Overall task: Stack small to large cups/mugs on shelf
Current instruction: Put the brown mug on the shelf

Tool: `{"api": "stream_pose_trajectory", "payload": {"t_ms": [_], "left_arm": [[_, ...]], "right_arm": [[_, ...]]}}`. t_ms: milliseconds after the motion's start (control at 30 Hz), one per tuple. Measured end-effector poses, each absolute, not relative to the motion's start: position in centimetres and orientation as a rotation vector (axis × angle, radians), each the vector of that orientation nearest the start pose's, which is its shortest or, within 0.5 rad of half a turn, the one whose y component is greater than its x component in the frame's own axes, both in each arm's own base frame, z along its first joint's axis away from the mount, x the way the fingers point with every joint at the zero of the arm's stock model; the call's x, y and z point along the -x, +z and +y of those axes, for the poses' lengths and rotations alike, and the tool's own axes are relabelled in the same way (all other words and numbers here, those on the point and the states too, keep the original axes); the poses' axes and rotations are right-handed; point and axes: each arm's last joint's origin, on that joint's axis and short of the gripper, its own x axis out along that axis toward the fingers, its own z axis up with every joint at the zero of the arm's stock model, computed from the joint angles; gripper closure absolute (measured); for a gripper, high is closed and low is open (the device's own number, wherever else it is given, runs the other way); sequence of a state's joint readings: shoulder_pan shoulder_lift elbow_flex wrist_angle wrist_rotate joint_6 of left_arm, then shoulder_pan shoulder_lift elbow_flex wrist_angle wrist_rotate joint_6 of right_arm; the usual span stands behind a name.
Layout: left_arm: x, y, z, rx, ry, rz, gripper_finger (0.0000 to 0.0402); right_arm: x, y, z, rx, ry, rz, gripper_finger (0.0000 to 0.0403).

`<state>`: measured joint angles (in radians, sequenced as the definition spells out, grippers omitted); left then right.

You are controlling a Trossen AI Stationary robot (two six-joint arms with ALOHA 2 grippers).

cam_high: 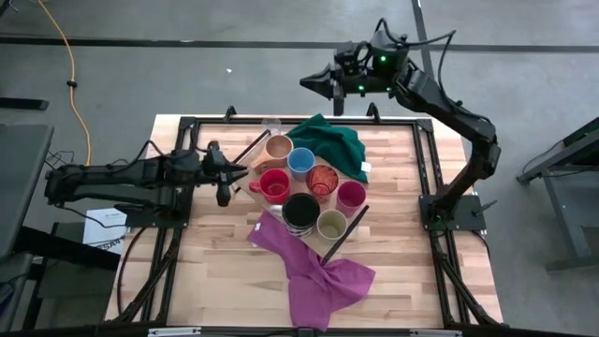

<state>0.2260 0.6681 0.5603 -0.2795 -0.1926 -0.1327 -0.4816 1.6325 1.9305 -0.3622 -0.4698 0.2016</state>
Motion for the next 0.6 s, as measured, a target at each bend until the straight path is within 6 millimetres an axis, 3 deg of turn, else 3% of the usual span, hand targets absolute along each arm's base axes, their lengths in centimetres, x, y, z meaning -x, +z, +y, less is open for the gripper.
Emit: {"api": "stream_pose_trajectory", "payload": {"t_ms": [267,600], "left_arm": [[-14.9,27.3,6.1,0.173,0.446,0.372,0.0337],[-13.7,30.3,6.1,0.145,0.453,0.468,0.0336]], "right_arm": [[-31.3,48.5,-14.7,-0.237,-0.017,0.101,0.0403],[-31.1,48.5,-14.6,-0.217,-0.015,0.118,0.0403]]}}
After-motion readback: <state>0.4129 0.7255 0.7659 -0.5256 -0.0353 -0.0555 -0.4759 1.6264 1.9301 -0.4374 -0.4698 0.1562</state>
